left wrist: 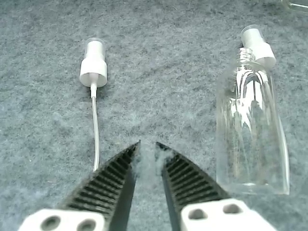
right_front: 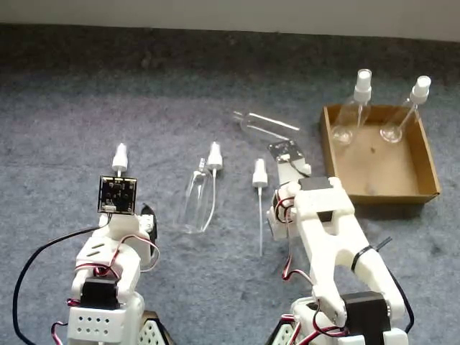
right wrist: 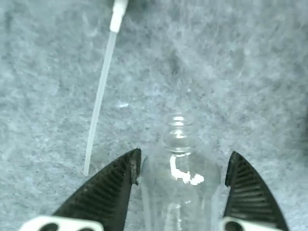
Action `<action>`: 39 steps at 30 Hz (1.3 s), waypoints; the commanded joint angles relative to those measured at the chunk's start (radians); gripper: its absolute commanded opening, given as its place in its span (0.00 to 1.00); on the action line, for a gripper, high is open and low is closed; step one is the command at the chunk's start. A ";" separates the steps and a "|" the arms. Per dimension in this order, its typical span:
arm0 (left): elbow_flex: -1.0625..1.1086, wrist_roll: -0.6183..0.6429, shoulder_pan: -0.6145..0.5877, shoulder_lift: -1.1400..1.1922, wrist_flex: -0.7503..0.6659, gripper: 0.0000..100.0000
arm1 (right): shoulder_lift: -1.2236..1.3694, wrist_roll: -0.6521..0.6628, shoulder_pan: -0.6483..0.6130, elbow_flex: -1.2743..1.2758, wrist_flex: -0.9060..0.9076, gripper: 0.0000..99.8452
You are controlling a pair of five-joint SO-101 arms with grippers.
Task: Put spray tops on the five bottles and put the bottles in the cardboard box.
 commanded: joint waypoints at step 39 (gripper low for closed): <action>0.021 -0.005 0.018 -0.010 0.003 0.01 | 0.004 0.012 -0.001 0.033 -0.008 0.35</action>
